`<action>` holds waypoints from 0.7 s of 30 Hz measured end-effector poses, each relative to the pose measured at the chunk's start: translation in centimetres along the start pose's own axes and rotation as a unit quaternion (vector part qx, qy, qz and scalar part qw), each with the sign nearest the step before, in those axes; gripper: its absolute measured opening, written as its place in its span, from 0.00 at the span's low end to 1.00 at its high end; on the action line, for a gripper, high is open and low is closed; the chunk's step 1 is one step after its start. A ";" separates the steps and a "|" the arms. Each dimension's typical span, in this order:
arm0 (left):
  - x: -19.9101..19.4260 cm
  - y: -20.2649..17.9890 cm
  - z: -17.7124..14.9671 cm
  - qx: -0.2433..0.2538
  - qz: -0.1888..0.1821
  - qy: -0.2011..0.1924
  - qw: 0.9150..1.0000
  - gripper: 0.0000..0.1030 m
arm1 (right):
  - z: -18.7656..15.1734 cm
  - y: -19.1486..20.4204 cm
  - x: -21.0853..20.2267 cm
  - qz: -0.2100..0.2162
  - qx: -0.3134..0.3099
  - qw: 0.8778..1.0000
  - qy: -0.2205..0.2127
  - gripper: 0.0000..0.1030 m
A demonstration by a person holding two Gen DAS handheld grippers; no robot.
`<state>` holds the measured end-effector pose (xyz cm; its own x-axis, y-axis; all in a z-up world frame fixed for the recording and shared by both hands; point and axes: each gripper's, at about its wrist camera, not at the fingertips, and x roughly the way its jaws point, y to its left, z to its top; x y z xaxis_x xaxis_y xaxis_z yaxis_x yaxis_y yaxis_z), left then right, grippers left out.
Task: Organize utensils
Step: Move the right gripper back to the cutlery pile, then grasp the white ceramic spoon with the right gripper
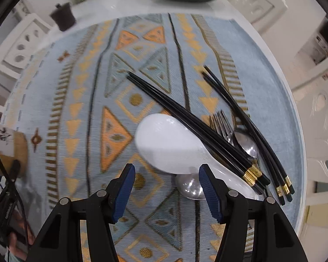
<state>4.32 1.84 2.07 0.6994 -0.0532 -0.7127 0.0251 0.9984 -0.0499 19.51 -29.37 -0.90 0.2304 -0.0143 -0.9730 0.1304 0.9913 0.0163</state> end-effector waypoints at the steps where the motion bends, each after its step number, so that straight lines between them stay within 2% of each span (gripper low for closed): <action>1: 0.0 0.0 0.0 0.000 0.000 0.000 1.000 0.91 | 0.1 -0.2 0.0 0.000 0.002 1.000 -0.004 0.57; 7: 0.4 0.1 0.3 0.001 0.003 0.003 1.000 0.91 | 0.9 0.0 0.8 -0.013 -0.003 1.000 -0.005 0.57; 12: 0.4 0.1 0.2 0.000 0.001 0.003 1.000 0.91 | 1.4 0.8 2.2 -0.032 -0.010 0.999 0.010 0.57; 14: 0.4 0.1 0.2 0.000 0.001 0.003 1.000 0.91 | 1.7 0.7 2.3 -0.025 -0.009 1.000 0.010 0.57; 18: 0.4 0.1 0.2 -0.001 0.000 0.003 1.000 0.91 | 2.4 -0.1 1.9 0.009 0.005 1.000 0.013 0.36; 21: 0.4 0.2 0.1 -0.002 -0.002 0.002 1.000 0.91 | 2.7 -0.7 0.9 0.028 0.014 0.999 0.007 0.25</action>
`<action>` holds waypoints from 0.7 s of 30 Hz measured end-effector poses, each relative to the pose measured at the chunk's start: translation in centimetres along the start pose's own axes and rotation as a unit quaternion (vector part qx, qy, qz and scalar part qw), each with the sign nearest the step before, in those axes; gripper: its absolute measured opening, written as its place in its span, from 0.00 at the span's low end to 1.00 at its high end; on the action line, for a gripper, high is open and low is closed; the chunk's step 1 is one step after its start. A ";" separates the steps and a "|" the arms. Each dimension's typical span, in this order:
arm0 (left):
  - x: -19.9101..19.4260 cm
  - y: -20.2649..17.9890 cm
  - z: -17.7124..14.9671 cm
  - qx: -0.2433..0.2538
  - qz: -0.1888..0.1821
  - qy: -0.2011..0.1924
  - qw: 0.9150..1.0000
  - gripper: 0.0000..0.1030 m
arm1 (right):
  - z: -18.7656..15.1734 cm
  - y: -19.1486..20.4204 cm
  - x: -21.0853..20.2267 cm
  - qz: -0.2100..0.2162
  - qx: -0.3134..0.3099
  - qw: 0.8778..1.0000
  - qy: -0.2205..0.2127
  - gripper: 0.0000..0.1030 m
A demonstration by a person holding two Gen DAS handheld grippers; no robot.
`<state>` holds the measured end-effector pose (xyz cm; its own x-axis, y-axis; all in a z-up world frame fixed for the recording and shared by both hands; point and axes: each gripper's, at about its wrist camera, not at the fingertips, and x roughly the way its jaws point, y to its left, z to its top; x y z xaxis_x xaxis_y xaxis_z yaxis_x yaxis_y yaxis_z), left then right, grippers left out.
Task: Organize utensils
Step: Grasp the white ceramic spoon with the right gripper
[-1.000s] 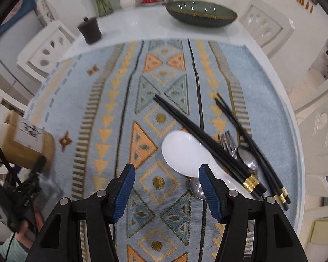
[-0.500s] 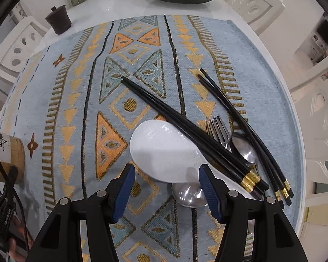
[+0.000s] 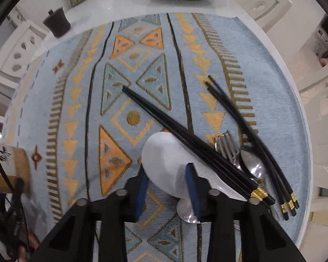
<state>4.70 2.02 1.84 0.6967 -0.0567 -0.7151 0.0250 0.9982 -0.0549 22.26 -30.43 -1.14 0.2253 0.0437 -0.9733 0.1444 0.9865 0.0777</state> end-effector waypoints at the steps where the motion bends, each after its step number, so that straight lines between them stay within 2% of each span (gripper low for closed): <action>1: 0.0 0.0 0.0 0.000 -0.001 0.000 1.000 0.91 | 0.2 -0.4 -0.5 0.004 0.004 1.000 -0.002 0.23; 5: 0.0 0.1 -0.1 0.000 0.000 0.000 1.000 0.91 | 0.8 -2.2 -1.7 0.012 0.027 1.000 -0.008 0.23; 9: 0.0 0.0 -0.1 0.000 0.000 0.000 1.000 0.91 | 1.4 -3.3 -0.9 0.037 0.035 0.999 0.015 0.23; 14: 0.0 0.0 -0.1 0.000 0.000 0.000 1.000 0.91 | 1.1 -2.9 0.9 -0.001 0.019 0.998 0.052 0.23; 19: 0.0 0.0 -0.1 -0.001 0.000 0.000 1.000 0.91 | 1.1 -2.3 1.3 -0.023 -0.013 0.998 0.049 0.23; 21: 0.0 0.0 -0.1 -0.001 0.000 -0.001 1.000 0.91 | 1.1 -1.8 1.2 -0.040 -0.026 0.998 0.051 0.18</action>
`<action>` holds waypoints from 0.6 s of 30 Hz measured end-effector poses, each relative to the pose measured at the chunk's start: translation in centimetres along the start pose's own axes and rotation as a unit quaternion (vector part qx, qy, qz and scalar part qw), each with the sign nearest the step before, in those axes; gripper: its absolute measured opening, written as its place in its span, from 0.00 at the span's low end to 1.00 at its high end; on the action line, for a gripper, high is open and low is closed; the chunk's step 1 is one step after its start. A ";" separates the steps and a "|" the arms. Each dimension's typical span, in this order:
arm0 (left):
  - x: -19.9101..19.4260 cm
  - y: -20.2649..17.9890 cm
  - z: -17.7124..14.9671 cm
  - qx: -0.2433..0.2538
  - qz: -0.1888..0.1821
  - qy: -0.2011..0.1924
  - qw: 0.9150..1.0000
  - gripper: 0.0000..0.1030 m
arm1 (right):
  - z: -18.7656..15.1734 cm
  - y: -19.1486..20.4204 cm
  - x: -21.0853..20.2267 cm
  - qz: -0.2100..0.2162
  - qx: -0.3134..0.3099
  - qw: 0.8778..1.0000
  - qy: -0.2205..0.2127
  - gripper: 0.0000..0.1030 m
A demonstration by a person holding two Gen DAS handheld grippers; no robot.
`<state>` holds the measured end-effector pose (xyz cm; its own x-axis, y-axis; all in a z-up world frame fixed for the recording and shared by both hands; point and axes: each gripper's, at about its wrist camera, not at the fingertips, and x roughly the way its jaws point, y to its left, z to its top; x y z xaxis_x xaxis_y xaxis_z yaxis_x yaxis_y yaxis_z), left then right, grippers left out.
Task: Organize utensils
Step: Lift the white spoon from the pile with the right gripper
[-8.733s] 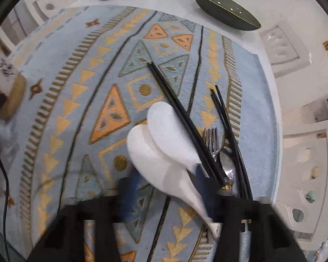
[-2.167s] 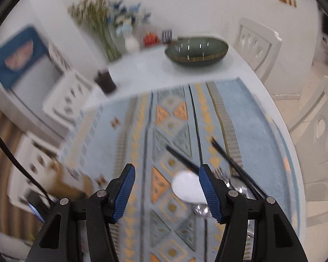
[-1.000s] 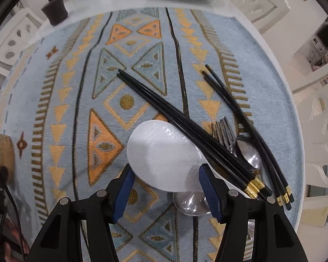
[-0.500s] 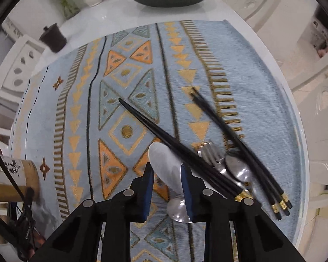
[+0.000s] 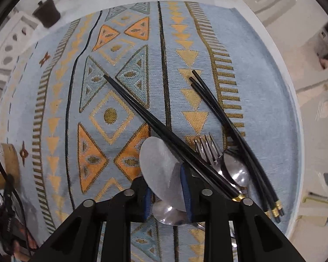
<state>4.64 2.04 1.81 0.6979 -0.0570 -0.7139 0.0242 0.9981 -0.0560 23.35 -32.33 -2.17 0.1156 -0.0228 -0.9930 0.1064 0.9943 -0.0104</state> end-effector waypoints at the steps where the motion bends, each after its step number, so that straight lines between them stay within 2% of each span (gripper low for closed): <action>1: 0.0 0.0 0.0 0.000 0.000 -0.001 1.000 0.91 | -0.1 0.1 -0.5 -0.011 -0.009 1.000 -0.002 0.17; 6: 0.0 0.0 -0.2 0.000 -0.001 -0.002 1.000 0.91 | -1.3 0.5 -4.1 -0.035 -0.028 0.998 -0.047 0.05; 10: -0.1 -0.1 -0.3 0.000 -0.001 -0.003 1.000 0.91 | -2.4 -0.9 -6.9 -0.023 -0.008 0.997 -0.075 0.05; 18: -0.2 -0.2 -0.3 0.000 -0.001 -0.003 1.000 0.91 | -4.2 -4.0 -12.2 0.044 0.056 0.987 -0.141 0.05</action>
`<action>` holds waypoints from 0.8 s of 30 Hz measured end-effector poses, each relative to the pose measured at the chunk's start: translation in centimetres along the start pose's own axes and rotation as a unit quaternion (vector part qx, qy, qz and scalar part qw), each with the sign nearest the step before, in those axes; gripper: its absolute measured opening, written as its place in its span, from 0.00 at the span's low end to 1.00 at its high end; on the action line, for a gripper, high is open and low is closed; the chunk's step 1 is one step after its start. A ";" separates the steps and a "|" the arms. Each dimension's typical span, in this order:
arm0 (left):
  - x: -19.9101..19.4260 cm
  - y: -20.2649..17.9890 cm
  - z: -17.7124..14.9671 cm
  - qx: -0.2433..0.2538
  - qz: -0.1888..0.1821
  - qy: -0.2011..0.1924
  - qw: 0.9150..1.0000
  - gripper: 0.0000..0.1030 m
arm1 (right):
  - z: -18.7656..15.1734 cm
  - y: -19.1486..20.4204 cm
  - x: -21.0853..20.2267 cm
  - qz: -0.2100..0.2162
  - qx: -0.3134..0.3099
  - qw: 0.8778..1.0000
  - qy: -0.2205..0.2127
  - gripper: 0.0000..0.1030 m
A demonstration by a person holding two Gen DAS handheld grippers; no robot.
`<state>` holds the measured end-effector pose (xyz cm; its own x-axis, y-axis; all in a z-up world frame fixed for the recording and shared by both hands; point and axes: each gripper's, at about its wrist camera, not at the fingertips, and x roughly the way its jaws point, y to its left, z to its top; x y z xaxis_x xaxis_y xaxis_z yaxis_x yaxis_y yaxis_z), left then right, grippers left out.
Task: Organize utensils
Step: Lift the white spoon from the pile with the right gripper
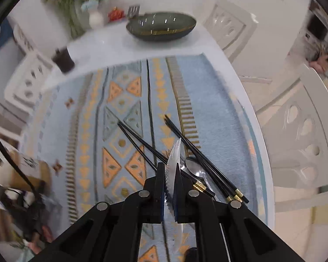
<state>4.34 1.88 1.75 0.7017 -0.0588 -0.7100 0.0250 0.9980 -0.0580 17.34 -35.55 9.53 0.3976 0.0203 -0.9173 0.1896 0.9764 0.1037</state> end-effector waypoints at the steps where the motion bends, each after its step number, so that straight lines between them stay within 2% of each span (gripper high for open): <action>1: 0.0 0.0 0.0 0.000 0.000 0.000 1.000 0.91 | 0.2 -0.3 -0.6 0.008 0.006 1.000 -0.008 0.05; 7: -0.1 -0.1 -0.1 -0.001 -0.001 -0.001 1.000 0.91 | 0.8 0.2 -3.3 0.069 0.027 0.996 -0.055 0.05; 13: -0.3 -0.2 -0.1 0.000 0.000 -0.002 1.000 0.91 | 1.4 3.6 -6.2 0.140 0.031 0.982 -0.123 0.05; 15: -0.3 -0.2 -0.1 0.000 0.000 -0.002 1.000 0.91 | 2.0 5.3 -7.3 0.180 0.044 0.971 -0.149 0.05; 20: -0.3 -0.3 -0.1 0.000 0.000 -0.001 1.000 0.90 | 3.9 10.2 -9.0 0.289 0.070 0.935 -0.195 0.05; 23: -0.3 -0.3 -0.1 0.000 0.000 -0.001 1.000 0.90 | 4.6 14.2 -9.4 0.326 0.061 0.921 -0.206 0.05; 24: -0.3 -0.3 -0.1 0.000 0.000 -0.001 1.000 0.90 | 4.7 15.5 -9.4 0.328 0.053 0.919 -0.210 0.05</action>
<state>4.06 1.56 1.92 0.7038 -0.0588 -0.7079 0.0250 0.9980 -0.0581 20.72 -21.66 21.57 0.7646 0.4913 -0.4171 -0.1372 0.7564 0.6395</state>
